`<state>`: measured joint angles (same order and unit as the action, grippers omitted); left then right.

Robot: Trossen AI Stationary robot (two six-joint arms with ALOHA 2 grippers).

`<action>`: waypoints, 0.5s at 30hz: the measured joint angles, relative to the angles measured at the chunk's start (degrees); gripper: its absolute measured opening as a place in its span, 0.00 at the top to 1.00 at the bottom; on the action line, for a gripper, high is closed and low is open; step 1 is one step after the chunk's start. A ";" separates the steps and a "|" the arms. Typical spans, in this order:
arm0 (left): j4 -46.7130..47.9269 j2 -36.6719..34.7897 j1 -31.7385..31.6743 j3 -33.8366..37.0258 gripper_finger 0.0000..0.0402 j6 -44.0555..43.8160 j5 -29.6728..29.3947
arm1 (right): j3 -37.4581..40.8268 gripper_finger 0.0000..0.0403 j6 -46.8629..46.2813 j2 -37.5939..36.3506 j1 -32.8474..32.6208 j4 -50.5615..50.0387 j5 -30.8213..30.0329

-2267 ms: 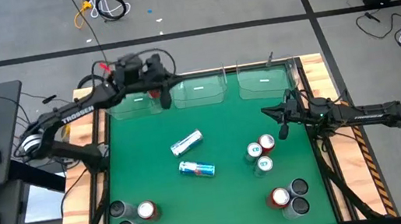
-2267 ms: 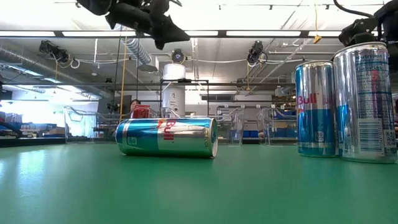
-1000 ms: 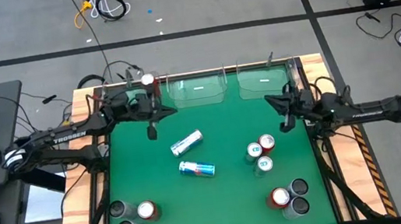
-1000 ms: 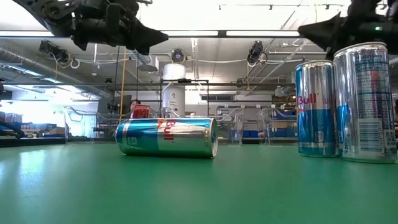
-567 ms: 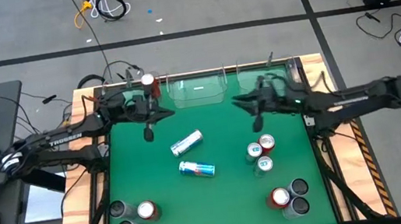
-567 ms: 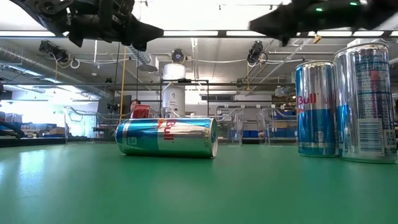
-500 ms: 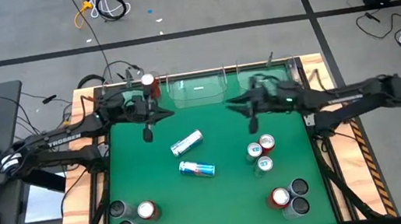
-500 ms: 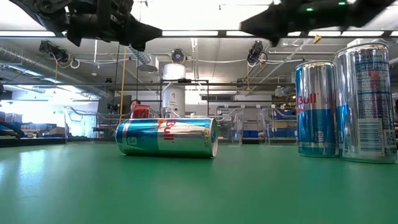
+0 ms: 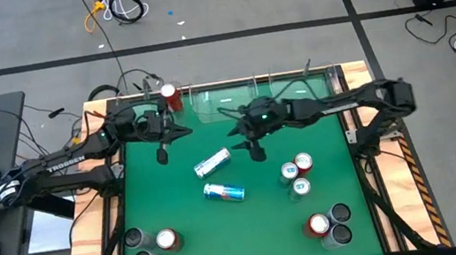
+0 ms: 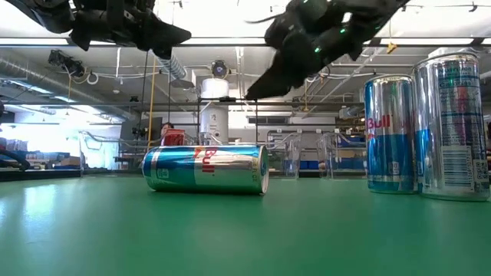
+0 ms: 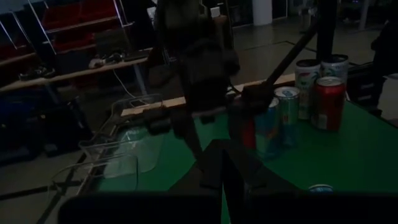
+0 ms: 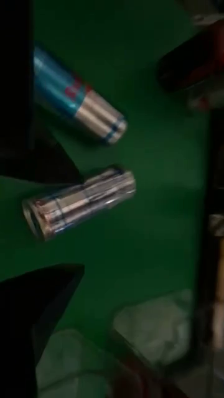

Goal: Sort soda cans
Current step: Put the blue soda can into the transparent middle bin

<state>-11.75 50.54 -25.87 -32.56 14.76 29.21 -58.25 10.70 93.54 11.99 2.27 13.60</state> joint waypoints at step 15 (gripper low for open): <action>1.83 0.02 0.00 0.00 0.98 -0.01 -0.08 | -8.00 0.20 6.65 16.52 -1.28 -1.71 -0.46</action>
<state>-9.92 50.56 -25.87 -32.56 14.76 29.14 -66.26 17.34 110.06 10.71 0.56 13.14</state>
